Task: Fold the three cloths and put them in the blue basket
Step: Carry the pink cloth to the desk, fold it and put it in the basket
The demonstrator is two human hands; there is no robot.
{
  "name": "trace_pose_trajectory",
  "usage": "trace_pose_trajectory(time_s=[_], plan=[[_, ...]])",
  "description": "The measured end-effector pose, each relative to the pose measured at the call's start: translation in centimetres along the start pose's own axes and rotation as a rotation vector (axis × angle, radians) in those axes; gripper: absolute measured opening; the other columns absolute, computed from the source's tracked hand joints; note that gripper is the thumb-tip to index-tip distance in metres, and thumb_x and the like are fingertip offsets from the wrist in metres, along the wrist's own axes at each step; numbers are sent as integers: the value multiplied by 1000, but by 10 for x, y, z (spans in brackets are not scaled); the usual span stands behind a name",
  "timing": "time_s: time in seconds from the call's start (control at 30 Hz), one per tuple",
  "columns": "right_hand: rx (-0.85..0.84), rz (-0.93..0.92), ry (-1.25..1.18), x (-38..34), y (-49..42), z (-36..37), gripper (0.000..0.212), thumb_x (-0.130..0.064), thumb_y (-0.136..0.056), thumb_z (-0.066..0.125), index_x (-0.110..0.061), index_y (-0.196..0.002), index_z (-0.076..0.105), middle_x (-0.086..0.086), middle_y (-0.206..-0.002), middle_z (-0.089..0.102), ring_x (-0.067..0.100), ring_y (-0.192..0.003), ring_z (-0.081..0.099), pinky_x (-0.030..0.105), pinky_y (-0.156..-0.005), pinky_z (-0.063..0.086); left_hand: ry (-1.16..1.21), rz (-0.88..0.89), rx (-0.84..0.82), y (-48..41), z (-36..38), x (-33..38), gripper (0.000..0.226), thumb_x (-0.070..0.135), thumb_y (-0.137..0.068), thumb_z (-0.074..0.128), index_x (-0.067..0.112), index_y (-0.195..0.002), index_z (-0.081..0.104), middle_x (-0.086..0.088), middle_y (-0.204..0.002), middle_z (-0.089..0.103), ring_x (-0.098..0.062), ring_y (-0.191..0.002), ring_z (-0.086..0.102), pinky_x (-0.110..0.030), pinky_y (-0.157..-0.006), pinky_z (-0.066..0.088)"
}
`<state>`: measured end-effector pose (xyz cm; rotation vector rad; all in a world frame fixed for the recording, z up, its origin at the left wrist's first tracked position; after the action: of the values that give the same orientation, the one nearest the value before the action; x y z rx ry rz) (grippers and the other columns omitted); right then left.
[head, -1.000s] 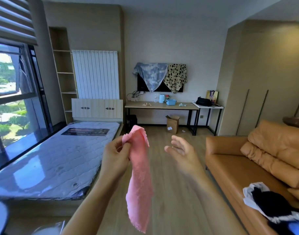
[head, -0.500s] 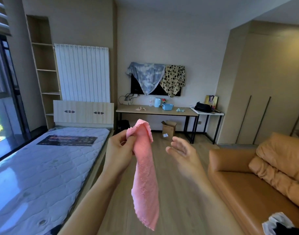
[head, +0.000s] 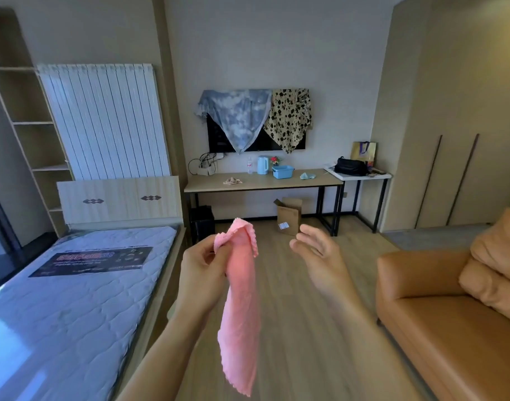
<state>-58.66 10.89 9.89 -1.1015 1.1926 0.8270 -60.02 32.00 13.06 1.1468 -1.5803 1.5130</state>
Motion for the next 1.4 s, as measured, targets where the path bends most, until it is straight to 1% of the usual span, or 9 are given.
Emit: trace_pose_trajectory(time_s=[0.2, 0.43, 0.53, 0.63, 0.8, 0.93, 1.07, 1.13, 1.4], plan=[[-47, 7, -21, 40, -146, -3, 46, -25, -92, 68, -25, -137, 55, -4, -134, 61, -4, -115, 57, 12, -79, 41, -5, -35, 52, -112, 58, -69, 23, 17, -99, 56, 10, -82, 72, -17, -76, 66, -10, -67, 58, -35, -65, 46], [-110, 6, 25, 65, -305, 0, 45, -26, -93, 67, -23, -137, 55, -3, -133, 61, -1, -114, 59, 11, -80, 41, -5, -45, 99, -246, 113, -117, 26, 17, -98, 56, 16, -78, 73, -12, -70, 66, -11, -67, 56, -34, -63, 43], [-110, 29, 38, 83, -360, 0, 46, -27, -92, 67, -25, -136, 55, -4, -134, 62, 1, -117, 59, 12, -83, 41, -24, -56, 92, -301, 137, -143, 29, 17, -98, 55, 14, -72, 68, 0, -62, 57, -11, -64, 51, -34, -60, 38], [-107, 42, 55, 109, -422, -2, 46, -28, -92, 67, -26, -136, 55, -7, -133, 61, -6, -114, 57, 11, -81, 41, -10, -33, 78, -360, 168, -179, 28, 17, -98, 54, 13, -74, 68, -6, -64, 60, -11, -64, 51, -33, -61, 39], [-96, 59, 95, 150, -521, 7, 45, -26, -92, 69, -25, -135, 57, -4, -134, 61, -2, -116, 58, 11, -80, 42, -25, 4, 18, -449, 210, -230, 39, 10, -98, 55, 28, -65, 65, 11, -57, 60, -1, -57, 53, -12, -55, 39], [-115, 70, 168, 177, -613, 19, 45, -32, -91, 69, -31, -134, 57, -11, -133, 60, -10, -111, 56, 13, -81, 41, 19, -50, 5, -542, 241, -279, 31, 12, -97, 55, 15, -69, 66, 1, -62, 58, -10, -61, 52, -22, -58, 40], [-133, 81, 221, 201, -703, 27, 45, -37, -89, 70, -33, -132, 58, -13, -131, 61, -6, -114, 57, 17, -85, 43, 26, -45, -23, -631, 271, -316, 30, 19, -97, 53, 5, -71, 61, -25, -69, 53, -15, -64, 46, -32, -62, 36], [-119, 99, 208, 212, -744, 31, 44, -35, -89, 70, -31, -132, 58, -12, -130, 62, -4, -115, 58, 16, -84, 43, -3, -48, -46, -670, 285, -333, 31, 19, -97, 52, 1, -74, 59, -28, -72, 53, -16, -64, 47, -33, -63, 36], [-190, 130, 217, 275, -916, 67, 45, -36, -90, 69, -30, -133, 58, -12, -131, 59, -2, -117, 57, 14, -82, 43, -56, -63, -25, -824, 329, -416, 31, 12, -99, 54, 1, -71, 60, -6, -62, 49, -14, -61, 44, -30, -60, 34]])
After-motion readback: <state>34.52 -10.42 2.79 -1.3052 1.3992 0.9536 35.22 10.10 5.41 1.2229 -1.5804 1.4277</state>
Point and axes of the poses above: each hand's wrist, its own y-axis away from the middle knuckle, its own z-axis out of the palm, x = y × z, the point moved 5 cm from there along -y, towards the middle knuckle
